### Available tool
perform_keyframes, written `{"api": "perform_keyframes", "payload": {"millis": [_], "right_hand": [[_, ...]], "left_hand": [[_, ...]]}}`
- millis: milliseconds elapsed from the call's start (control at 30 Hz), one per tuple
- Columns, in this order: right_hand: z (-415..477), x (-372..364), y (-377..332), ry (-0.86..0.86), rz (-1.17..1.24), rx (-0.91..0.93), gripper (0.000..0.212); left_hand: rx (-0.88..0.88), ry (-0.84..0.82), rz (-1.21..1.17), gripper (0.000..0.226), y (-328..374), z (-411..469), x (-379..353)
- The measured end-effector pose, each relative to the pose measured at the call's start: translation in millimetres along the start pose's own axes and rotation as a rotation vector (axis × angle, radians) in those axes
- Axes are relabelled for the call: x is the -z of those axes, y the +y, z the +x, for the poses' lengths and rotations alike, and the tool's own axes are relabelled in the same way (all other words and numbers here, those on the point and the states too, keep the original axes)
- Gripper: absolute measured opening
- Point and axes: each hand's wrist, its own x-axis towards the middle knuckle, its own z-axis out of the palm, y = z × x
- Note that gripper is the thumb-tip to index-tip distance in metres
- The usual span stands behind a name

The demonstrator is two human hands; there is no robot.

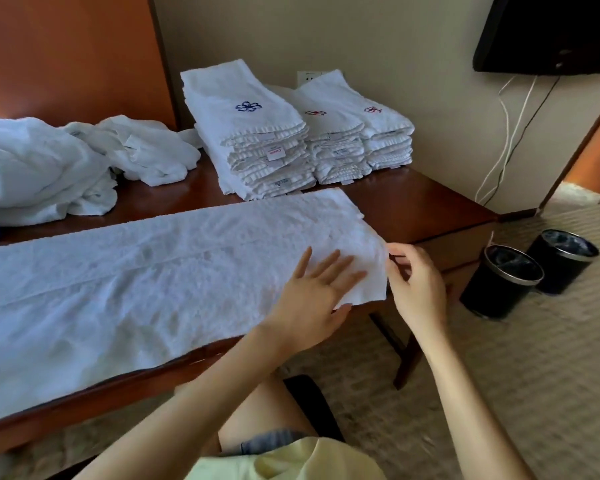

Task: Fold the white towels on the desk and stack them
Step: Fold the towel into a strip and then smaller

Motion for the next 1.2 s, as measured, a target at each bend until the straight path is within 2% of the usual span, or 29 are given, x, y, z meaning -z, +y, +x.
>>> {"api": "perform_keyframes", "payload": {"millis": [67,133,233,333,433,467,533,600,633,700,767,833,900,1000,1133,1200], "right_hand": [[-11,0,13,-0.086,-0.056,-0.229,0.035],[-15,-3,21,-0.213,-0.027,-0.372,0.047],[-14,-7,23,-0.291,0.094,-0.422,0.056],[-11,-5,19,-0.241,0.226,-0.376,0.045],[-2,11,7,-0.190,0.568,-0.322,0.022],[4,17,2,-0.194,0.634,-0.315,0.024],[16,26,-8,-0.244,0.748,-0.293,0.034],[28,34,-15,-0.335,0.848,-0.216,0.042],[34,37,-20,-0.375,0.868,-0.159,0.043],[45,38,-27,-0.391,0.757,-0.030,0.037],[59,30,-36,-0.339,0.557,0.060,0.024],[78,14,-44,-0.221,0.399,0.115,0.013],[101,-6,-52,-0.153,0.318,0.160,0.028],[136,-41,-56,-0.161,0.322,0.071,0.042],[169,-83,-38,-0.179,-0.026,-0.070,0.047],[172,-95,-26,-0.187,-0.180,-0.140,0.045]], "left_hand": [[-0.005,-0.011,0.099,0.063,10,-2,-12],[-0.016,-0.049,0.205,0.076,8,-6,-17],[-0.052,-0.080,0.276,0.094,-3,-11,-19],[-0.090,-0.069,0.276,0.100,-7,-13,-16],[-0.074,0.031,0.180,0.088,-5,-18,-7],[-0.063,0.077,0.150,0.081,-4,-21,-3],[-0.050,0.238,0.095,0.050,-7,-29,4],[0.021,0.390,0.040,0.020,-17,-40,14],[0.083,0.425,0.017,0.012,-24,-45,23],[0.280,0.427,-0.110,0.007,-39,-48,44],[0.499,0.382,-0.359,0.024,-58,-41,65],[0.519,0.351,-0.375,0.019,-80,-29,78],[0.511,0.372,-0.265,0.015,-104,-10,87],[0.571,0.268,-0.154,0.026,-140,24,89],[0.626,0.086,-0.051,0.036,-181,60,74],[0.659,0.020,-0.079,0.041,-192,63,56]]}}
